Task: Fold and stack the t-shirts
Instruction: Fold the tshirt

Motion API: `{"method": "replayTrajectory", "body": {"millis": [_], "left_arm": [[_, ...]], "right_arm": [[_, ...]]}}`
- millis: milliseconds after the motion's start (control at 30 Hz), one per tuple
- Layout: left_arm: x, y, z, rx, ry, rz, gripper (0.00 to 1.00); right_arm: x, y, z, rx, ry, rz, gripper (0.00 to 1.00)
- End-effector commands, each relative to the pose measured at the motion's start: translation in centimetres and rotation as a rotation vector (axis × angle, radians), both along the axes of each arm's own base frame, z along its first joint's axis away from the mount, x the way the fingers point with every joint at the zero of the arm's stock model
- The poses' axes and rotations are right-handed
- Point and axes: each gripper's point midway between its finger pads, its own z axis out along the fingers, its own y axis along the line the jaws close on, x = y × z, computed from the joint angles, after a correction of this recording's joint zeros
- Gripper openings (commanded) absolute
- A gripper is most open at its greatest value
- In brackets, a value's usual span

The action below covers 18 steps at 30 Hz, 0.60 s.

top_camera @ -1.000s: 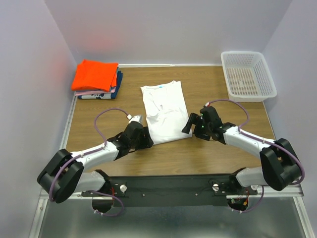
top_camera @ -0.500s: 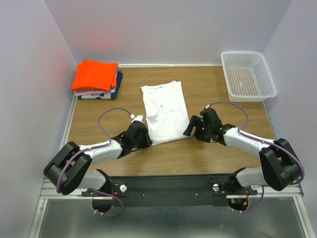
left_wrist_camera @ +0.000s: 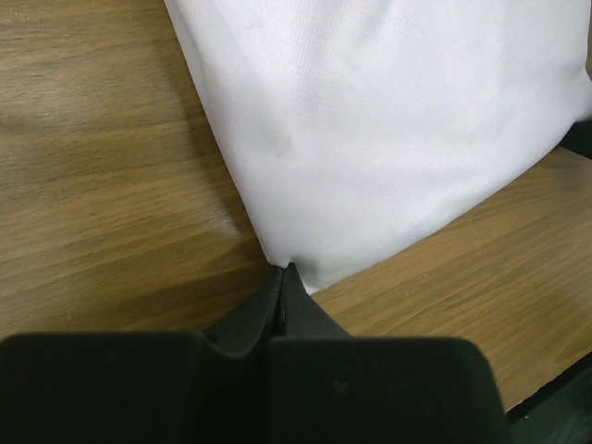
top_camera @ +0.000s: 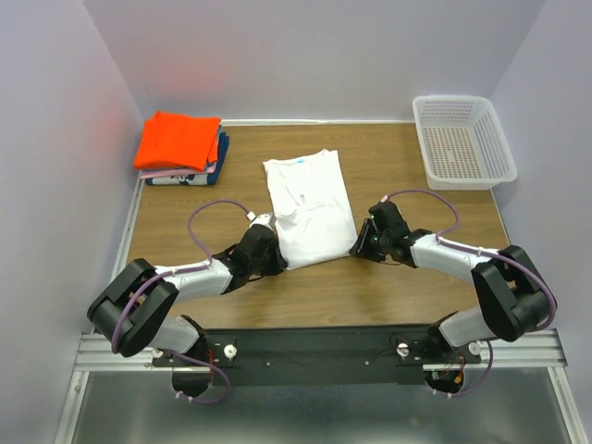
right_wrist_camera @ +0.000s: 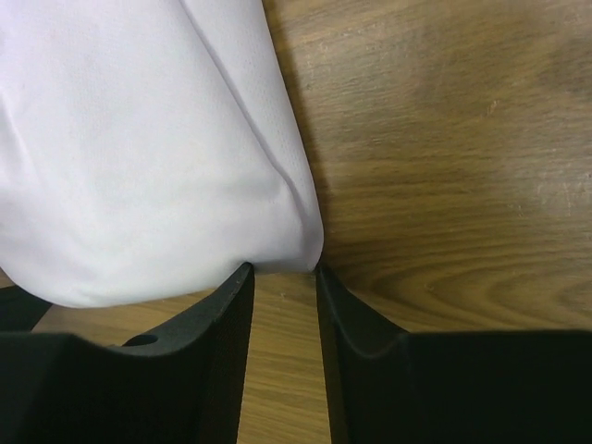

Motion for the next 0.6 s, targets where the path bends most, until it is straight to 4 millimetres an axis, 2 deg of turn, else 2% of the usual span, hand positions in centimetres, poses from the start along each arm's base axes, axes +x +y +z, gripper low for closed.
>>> {"method": "replayTrajectory", "body": {"millis": [0,167,233,267,300,333,467,500,533,567], "left_arm": [[-2.1,1.7,-2.4,0.089,0.079,-0.012,0.0],[-2.0,1.7,-2.3,0.089,0.073,-0.01,0.0],[-1.9,1.7,-2.2,0.087,0.074,-0.008,0.0],[-1.9,1.6,-2.2,0.085,0.072,-0.008,0.0],[-1.8,1.6,-2.1,0.084,0.074,-0.008,0.0],[-1.9,1.5,-2.1,0.084,0.073,-0.015,0.0],[-2.0,1.3,-1.3,0.07,0.049,-0.039,0.0],[-2.6,0.9,-0.7,0.042,0.044,-0.079,0.0],[-2.8,0.9,-0.5,0.041,0.033,-0.096,0.0],[-2.9,1.0,-0.3,0.045,0.021,-0.115,0.0]], "right_arm": [[0.6,-1.2,-1.5,-0.074,0.015,-0.048,0.39],[0.6,-1.2,-2.2,-0.085,0.032,-0.05,0.36],[0.6,-1.4,-2.4,-0.094,0.032,-0.051,0.24],[0.5,-1.4,-2.4,-0.096,0.034,-0.049,0.15],[0.5,-1.4,-2.3,-0.093,0.031,-0.047,0.11],[0.3,-1.2,-2.3,-0.082,0.035,-0.037,0.01],[-0.4,-0.9,-1.2,-0.043,0.015,-0.007,0.01],[-0.8,-0.9,-0.7,-0.031,0.002,0.005,0.01],[-1.1,-1.1,-1.0,-0.037,0.009,0.008,0.01],[-1.4,-0.6,-0.2,-0.001,-0.002,0.034,0.01]]}}
